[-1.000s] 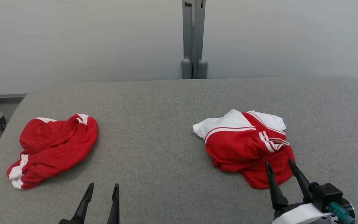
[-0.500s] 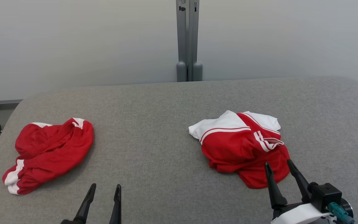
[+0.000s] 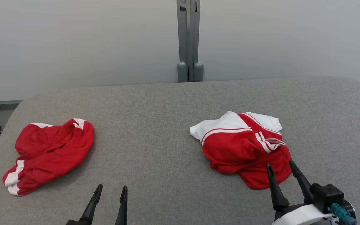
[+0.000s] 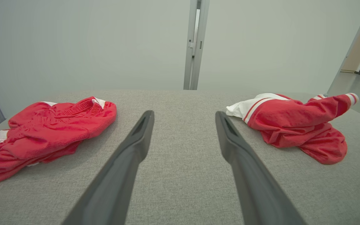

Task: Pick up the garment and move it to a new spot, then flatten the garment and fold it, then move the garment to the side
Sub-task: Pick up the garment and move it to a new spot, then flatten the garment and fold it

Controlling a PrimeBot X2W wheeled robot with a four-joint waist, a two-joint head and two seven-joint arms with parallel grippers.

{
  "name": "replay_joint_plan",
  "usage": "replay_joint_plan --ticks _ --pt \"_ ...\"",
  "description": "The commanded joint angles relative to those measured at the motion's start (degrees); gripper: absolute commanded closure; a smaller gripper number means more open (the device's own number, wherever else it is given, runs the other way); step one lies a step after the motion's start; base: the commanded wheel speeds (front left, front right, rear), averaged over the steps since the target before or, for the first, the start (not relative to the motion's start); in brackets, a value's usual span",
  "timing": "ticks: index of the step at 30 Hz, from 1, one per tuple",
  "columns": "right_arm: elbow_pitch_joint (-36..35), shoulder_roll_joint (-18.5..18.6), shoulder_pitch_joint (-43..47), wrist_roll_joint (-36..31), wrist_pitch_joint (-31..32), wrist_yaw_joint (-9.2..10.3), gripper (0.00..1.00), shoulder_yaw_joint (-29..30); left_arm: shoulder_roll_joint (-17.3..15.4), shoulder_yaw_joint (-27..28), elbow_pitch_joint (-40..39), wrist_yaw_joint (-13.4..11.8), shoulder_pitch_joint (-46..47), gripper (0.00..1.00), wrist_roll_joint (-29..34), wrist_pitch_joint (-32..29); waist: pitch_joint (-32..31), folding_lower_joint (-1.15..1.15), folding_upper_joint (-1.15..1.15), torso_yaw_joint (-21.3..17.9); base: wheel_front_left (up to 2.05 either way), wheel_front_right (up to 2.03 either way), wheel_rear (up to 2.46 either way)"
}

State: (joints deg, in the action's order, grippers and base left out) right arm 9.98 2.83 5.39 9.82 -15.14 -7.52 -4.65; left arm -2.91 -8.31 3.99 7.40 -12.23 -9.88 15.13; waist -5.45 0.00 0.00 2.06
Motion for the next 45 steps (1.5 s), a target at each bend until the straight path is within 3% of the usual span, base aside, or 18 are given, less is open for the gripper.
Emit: replay_joint_plan --ticks 1,31,37,45 --pt "0.1 0.1 -0.1 0.1 0.0 0.05 0.00 0.0 0.0 0.0 0.1 0.1 0.9 0.00 0.1 0.0 0.0 0.00 0.00 0.0 0.00 0.00 0.00" --pt "-0.1 0.1 -0.1 0.3 0.0 0.06 0.00 0.2 0.0 -2.6 1.4 0.1 2.5 0.00 2.2 0.0 1.0 0.00 0.00 -0.2 0.00 0.00 0.00" --pt "-0.1 0.1 -1.4 -0.3 0.0 0.06 0.00 -0.4 -2.0 -10.1 4.0 0.1 9.6 0.00 3.5 0.0 3.7 0.00 0.00 -0.5 0.00 0.00 0.00" --pt "-0.3 0.1 -5.9 -1.8 0.0 0.06 0.00 -2.0 -4.3 -23.3 13.2 0.0 29.9 0.00 5.1 0.0 11.1 0.00 0.00 -2.9 0.00 0.00 0.00"
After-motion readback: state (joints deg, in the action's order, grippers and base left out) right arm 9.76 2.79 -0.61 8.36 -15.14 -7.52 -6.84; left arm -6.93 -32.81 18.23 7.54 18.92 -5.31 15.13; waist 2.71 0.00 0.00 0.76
